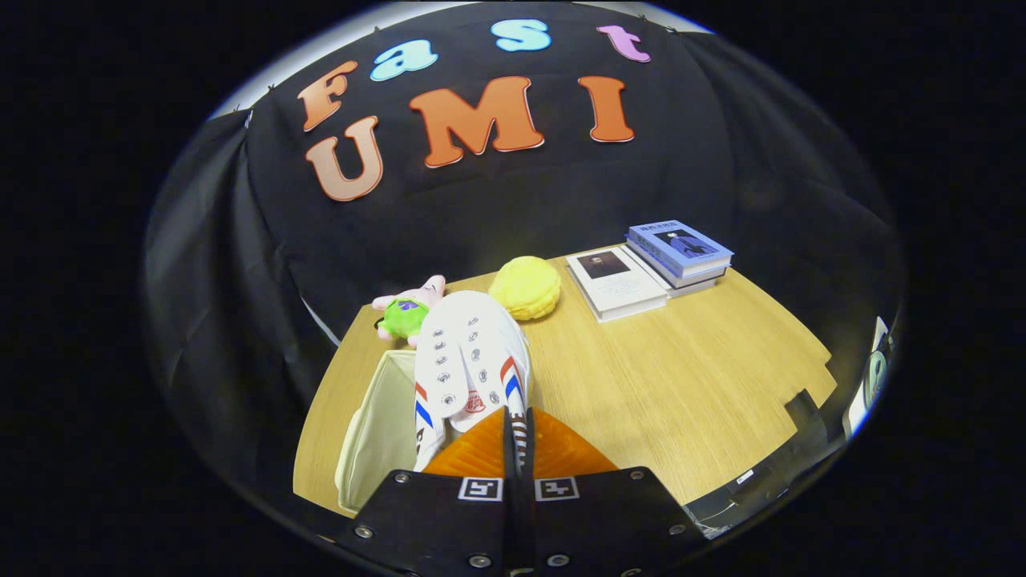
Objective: Open the storage box then place both shoes into the box .Put the left shoe in first, then the right shoe, with the right side of both shoes facing outward in a uniform manner.
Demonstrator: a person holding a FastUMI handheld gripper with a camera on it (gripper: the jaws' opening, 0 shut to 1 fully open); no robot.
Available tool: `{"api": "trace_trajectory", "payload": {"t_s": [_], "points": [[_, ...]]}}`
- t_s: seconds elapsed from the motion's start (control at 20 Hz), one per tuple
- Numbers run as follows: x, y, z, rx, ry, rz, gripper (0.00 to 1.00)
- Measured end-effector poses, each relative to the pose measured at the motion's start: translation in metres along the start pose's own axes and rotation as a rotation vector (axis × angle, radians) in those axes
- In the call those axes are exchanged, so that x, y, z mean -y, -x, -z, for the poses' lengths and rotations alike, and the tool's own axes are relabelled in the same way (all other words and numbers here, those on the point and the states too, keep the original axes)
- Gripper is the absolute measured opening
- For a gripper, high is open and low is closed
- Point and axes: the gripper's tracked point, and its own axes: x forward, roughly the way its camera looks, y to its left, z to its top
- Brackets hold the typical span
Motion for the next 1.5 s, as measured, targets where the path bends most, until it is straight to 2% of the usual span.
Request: {"api": "trace_trajectory", "payload": {"t_s": [0.35,0.5,0.7,0.8,0.9,1.0,1.05,1.1,1.15,1.25,1.5], "points": [[-0.018,-0.024,0.041,-0.060,0.054,-0.018,0.00],[-0.018,-0.029,0.045,-0.055,0.056,-0.021,0.01],[-0.014,-0.026,0.050,-0.058,0.130,-0.002,0.03],[-0.017,-0.027,0.055,-0.078,0.103,-0.014,0.03],[-0.017,-0.024,0.040,-0.041,0.027,-0.019,0.22],[-0.016,-0.025,0.026,-0.016,-0.013,-0.033,0.60],[-0.011,-0.024,0.018,-0.006,-0.010,-0.029,0.73],[-0.005,-0.024,0.011,0.006,-0.001,-0.022,0.79],[0.001,-0.024,0.004,0.012,0.011,-0.020,0.92],[0.015,-0.023,-0.012,0.024,0.027,-0.018,0.99],[0.063,-0.018,-0.072,0.098,0.044,-0.002,0.99]]}}
